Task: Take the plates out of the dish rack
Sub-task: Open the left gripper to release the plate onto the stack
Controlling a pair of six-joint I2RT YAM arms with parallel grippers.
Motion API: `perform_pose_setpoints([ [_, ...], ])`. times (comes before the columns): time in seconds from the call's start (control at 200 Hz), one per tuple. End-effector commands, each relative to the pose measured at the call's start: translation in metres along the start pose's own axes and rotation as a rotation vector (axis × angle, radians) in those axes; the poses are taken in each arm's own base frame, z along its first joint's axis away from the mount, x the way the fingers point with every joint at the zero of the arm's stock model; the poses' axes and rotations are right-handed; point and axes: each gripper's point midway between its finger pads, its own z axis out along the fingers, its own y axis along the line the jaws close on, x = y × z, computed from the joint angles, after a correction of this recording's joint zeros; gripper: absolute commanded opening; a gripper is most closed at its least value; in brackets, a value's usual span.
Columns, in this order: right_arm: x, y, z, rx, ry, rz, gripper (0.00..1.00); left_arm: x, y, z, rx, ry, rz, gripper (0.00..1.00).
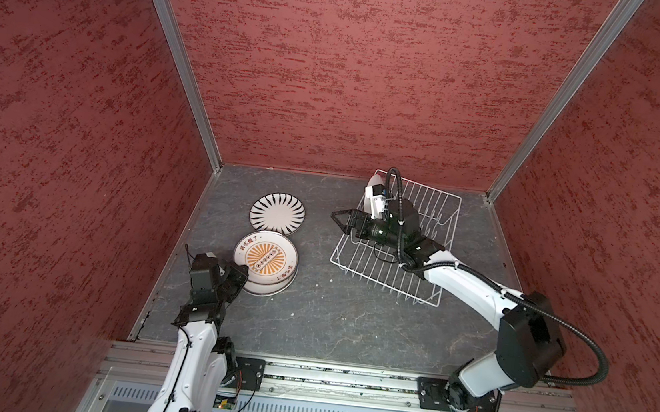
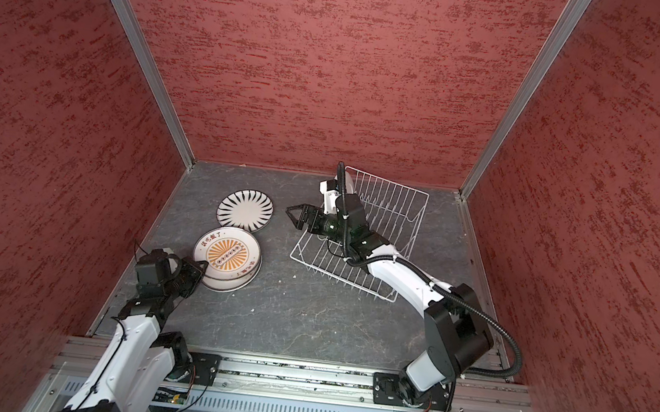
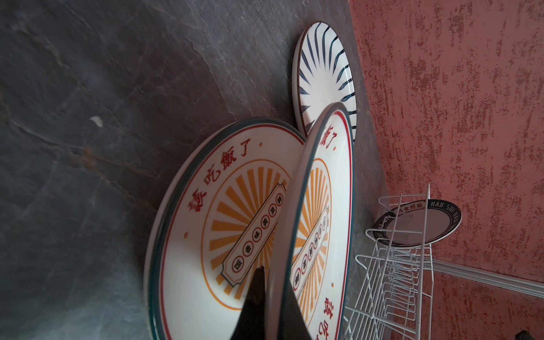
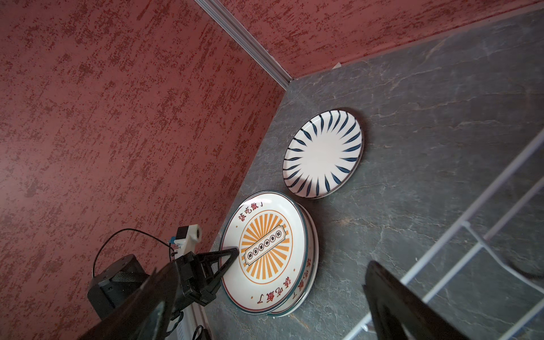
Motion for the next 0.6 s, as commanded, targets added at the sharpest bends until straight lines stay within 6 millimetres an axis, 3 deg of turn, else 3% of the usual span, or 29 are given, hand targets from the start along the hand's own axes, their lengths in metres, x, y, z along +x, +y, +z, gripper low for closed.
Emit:
perform_pose_setpoints([
  [0.0,-0.009,0.002,-0.006,-0.001,-0.036,-0.017,0.99,-0.007,-0.01,0.001,0.06,-0.026,0.012,0.0],
  [0.481,-0.009,0.0,-0.005,0.004,-0.031,-0.016,0.99,-0.006,0.008,0.007,0.011,-0.025,0.001,0.0],
  [0.596,-0.009,0.0,-0.004,0.004,-0.032,-0.013,0.99,-0.006,0.01,0.009,0.003,-0.018,0.001,0.08],
])
